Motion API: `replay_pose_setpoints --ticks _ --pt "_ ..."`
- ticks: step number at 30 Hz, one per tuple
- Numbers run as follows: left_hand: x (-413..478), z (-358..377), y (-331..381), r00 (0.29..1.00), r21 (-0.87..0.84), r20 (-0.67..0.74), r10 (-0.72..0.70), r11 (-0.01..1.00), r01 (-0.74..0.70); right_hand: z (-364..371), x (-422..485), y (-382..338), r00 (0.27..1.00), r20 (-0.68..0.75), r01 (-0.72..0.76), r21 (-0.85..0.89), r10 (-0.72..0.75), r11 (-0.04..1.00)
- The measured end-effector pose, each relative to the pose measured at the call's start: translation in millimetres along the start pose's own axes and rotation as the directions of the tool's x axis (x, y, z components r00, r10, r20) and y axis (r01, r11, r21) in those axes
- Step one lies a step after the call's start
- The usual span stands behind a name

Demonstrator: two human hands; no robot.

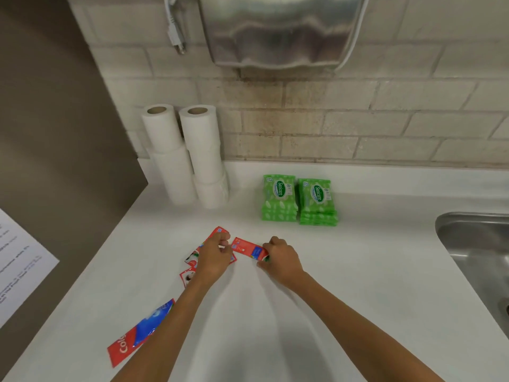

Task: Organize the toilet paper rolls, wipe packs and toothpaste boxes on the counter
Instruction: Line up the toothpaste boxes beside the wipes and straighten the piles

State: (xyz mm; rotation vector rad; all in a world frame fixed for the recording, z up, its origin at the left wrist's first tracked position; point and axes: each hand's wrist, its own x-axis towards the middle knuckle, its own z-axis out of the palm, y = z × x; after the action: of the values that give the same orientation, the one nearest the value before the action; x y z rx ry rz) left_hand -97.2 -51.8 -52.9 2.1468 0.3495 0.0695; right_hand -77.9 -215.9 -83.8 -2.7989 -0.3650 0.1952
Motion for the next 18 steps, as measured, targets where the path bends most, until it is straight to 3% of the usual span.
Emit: replay_pose_setpoints --ticks 5,9,13,18 --pt "11.1 -9.0 -7.6 0.997 0.062 0.05 -0.05 0.997 0.047 -0.8 5.3 -5.3 0.999 0.03 -0.032 -0.032 0.033 0.999" --pt "21.0 -6.6 -8.5 0.988 0.052 0.142 -0.057 0.997 0.05 -1.9 4.0 -9.8 0.999 -0.027 -0.042 0.002 0.042 0.999" --pt "29.4 -1.4 -8.0 0.981 -0.007 0.188 -0.04 0.999 0.042 -9.2 1.5 -4.2 0.985 -0.088 -0.127 0.236 0.152 0.963" --pt "38.2 10.3 -6.2 0.972 -0.115 0.232 -0.027 0.992 0.055 -12.6 -7.4 6.7 0.939 -0.026 -0.254 0.616 0.342 0.746"
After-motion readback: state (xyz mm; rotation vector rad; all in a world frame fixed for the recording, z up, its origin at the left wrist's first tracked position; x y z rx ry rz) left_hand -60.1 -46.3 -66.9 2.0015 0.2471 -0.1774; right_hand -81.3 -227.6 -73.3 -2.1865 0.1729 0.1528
